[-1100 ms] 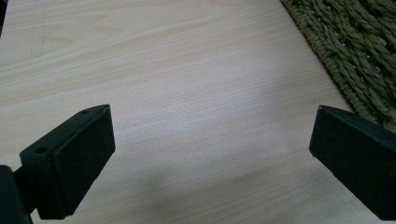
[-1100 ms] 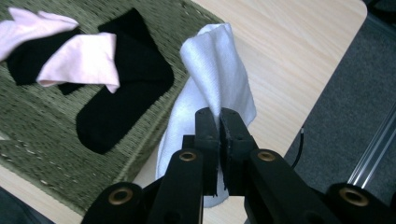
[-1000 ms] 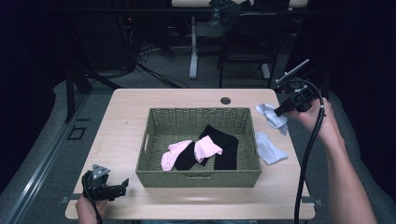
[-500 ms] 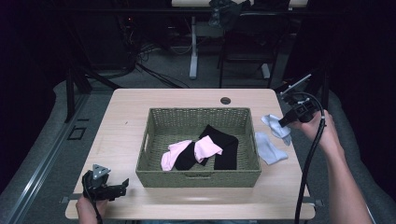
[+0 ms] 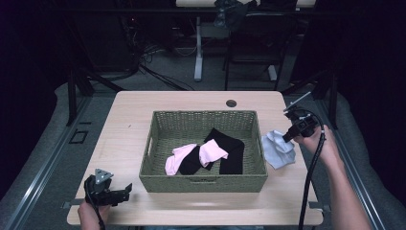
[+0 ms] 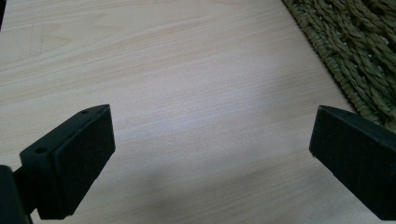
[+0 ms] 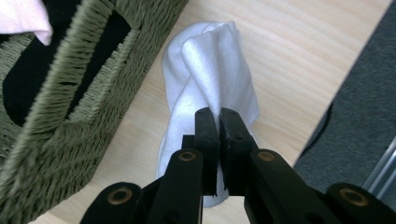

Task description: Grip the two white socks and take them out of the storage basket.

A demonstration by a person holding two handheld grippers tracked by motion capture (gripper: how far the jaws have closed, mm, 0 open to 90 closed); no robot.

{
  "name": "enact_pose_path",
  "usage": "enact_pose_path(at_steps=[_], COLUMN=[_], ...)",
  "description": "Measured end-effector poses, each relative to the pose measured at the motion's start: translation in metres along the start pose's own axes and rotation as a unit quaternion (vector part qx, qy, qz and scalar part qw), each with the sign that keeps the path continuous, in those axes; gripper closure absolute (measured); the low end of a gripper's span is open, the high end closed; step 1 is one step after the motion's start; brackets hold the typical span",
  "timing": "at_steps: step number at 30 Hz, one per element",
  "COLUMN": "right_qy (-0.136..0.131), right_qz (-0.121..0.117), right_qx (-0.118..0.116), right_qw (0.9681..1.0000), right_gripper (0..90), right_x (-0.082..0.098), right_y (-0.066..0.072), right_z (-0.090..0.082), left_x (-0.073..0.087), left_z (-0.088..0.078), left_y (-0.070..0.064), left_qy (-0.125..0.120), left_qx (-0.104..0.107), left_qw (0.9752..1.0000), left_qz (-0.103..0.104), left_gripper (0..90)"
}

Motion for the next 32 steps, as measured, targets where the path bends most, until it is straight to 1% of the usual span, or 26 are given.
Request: enact_pose_path(at_steps=[1, 2, 3, 5, 6, 7, 8, 9, 10, 11, 12, 13, 14, 15, 16, 17, 19, 20, 21, 24, 25, 26, 27, 29, 30, 32], right_qy=[-0.002, -0.008, 0.002, 0.008, 0.008, 0.001, 0.008, 0.002, 0.005, -0.005, -0.007, -0.011, -0.006, -0.017, -0.021, -0.03, -0.043, -0.047, -0.055, -0.083, -0.092, -0.085, -0.079, -0.089, -0.092, -0.096], right_qz=[0.003, 0.01, 0.003, 0.007, 0.005, 0.012, 0.005, 0.009, -0.001, 0.008, 0.008, 0.009, -0.002, 0.006, 0.002, 0.003, 0.001, 0.0, -0.003, 0.002, 0.001, 0.0, -0.006, 0.001, -0.001, 0.002], right_qx=[0.0, -0.005, -0.007, -0.008, -0.013, -0.017, -0.021, -0.023, -0.025, -0.02, -0.025, -0.02, -0.017, -0.019, -0.02, -0.02, -0.023, -0.023, -0.028, -0.036, -0.035, -0.024, -0.022, -0.02, -0.024, -0.021], right_qw=[1.0, 0.9999, 1.0, 0.9999, 0.9999, 0.9998, 0.9997, 0.9997, 0.9997, 0.9998, 0.9996, 0.9997, 0.9998, 0.9997, 0.9996, 0.9993, 0.9988, 0.9986, 0.9981, 0.9959, 0.9952, 0.9961, 0.9967, 0.9959, 0.9955, 0.9952], right_gripper=[87.2, 87.2, 87.1, 86.9, 86.7, 86.6, 86.3, 84.8, 79.4, 73.5, 67.3, 59.8, 51.9, 45.7, 39.6, 33.4, 25.1, 22.1, 19.2, 12.6, 12.5, 11.5, 9.4, 8.5, 7.8, 6.9], right_x=[0.0, -0.001, -0.001, -0.001, -0.001, -0.001, 0.0, 0.0, 0.001, 0.001, 0.002, 0.003, 0.005, 0.006, 0.008, 0.01, 0.014, 0.017, 0.021, 0.03, 0.032, 0.035, 0.037, 0.041, 0.042, 0.044], right_y=[0.0, 0.001, 0.001, 0.001, 0.002, 0.003, 0.003, 0.004, 0.004, 0.004, 0.006, 0.007, 0.007, 0.009, 0.009, 0.01, 0.01, 0.01, 0.011, 0.014, 0.015, 0.015, 0.015, 0.015, 0.015, 0.015], right_z=[0.004, 0.011, 0.016, 0.024, 0.029, 0.035, 0.037, 0.04, 0.04, 0.04, 0.04, 0.039, 0.037, 0.036, 0.032, 0.03, 0.025, 0.024, 0.021, 0.018, 0.018, 0.019, 0.019, 0.016, 0.015, 0.015], left_x=[0.0, 0.0, 0.0, 0.0, 0.0, 0.0, 0.0, 0.0, 0.0, 0.0, 0.0, 0.0, 0.0, 0.0, 0.0, 0.0, 0.0, 0.0, 0.0, 0.0, -0.001, -0.001, -0.001, -0.001, -0.001, -0.001], left_z=[0.0, 0.0, 0.0, 0.0, 0.0, 0.0, 0.0, 0.001, 0.001, 0.0, 0.0, 0.001, 0.001, 0.001, 0.001, 0.001, 0.001, 0.001, 0.001, 0.002, 0.002, 0.002, 0.002, 0.002, 0.001, 0.001], left_y=[0.0, 0.0, 0.0, -0.001, -0.001, 0.0, 0.0, 0.0, 0.0, 0.0, 0.0, 0.0, 0.0, 0.0, -0.001, -0.001, -0.001, -0.001, 0.0, 0.0, -0.001, -0.001, -0.001, -0.001, -0.002, -0.001], left_qy=[0.0, 0.001, 0.001, 0.001, 0.002, 0.001, 0.001, 0.001, 0.001, 0.001, 0.002, 0.001, 0.002, 0.002, 0.001, 0.001, 0.002, 0.002, 0.002, 0.003, 0.001, 0.001, 0.002, 0.002, 0.001, 0.001], left_qx=[0.0, 0.0, 0.001, 0.0, 0.0, 0.0, 0.001, 0.001, 0.0, 0.0, 0.001, 0.001, 0.001, 0.0, 0.0, 0.0, 0.0, 0.0, 0.0, 0.0, 0.0, 0.0, 0.0, 0.0, 0.0, 0.0], left_qw=[1.0, 1.0, 1.0, 1.0, 1.0, 1.0, 1.0, 1.0, 1.0, 1.0, 1.0, 1.0, 1.0, 1.0, 1.0, 1.0, 1.0, 1.0, 1.0, 1.0, 1.0, 1.0, 1.0, 1.0, 1.0, 1.0], left_qz=[0.0, 0.001, 0.001, 0.002, 0.002, 0.002, 0.002, 0.002, 0.002, 0.002, 0.002, 0.002, 0.002, 0.001, 0.001, 0.001, 0.001, 0.001, 0.001, 0.001, 0.001, 0.002, 0.002, 0.004, 0.003, 0.003], left_gripper=[0.2, 0.2, 0.2, 0.2, 0.2, 0.2, 0.2, 0.2, 0.2, 0.2, 0.2, 0.2, 0.2, 0.2, 0.2, 0.2, 0.2, 0.2, 0.2, 0.2, 0.2, 0.2, 0.2, 0.2, 0.2, 0.2])
Point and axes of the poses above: each handheld gripper's, and its own axes: z roughly forward along the jaws, x roughly out of its underside, y roughly to its left, the point moved 6 cm from there along z, roughly forward along the jaws, and after that the axes turned 15 degrees about y, right-handed, at the moved point
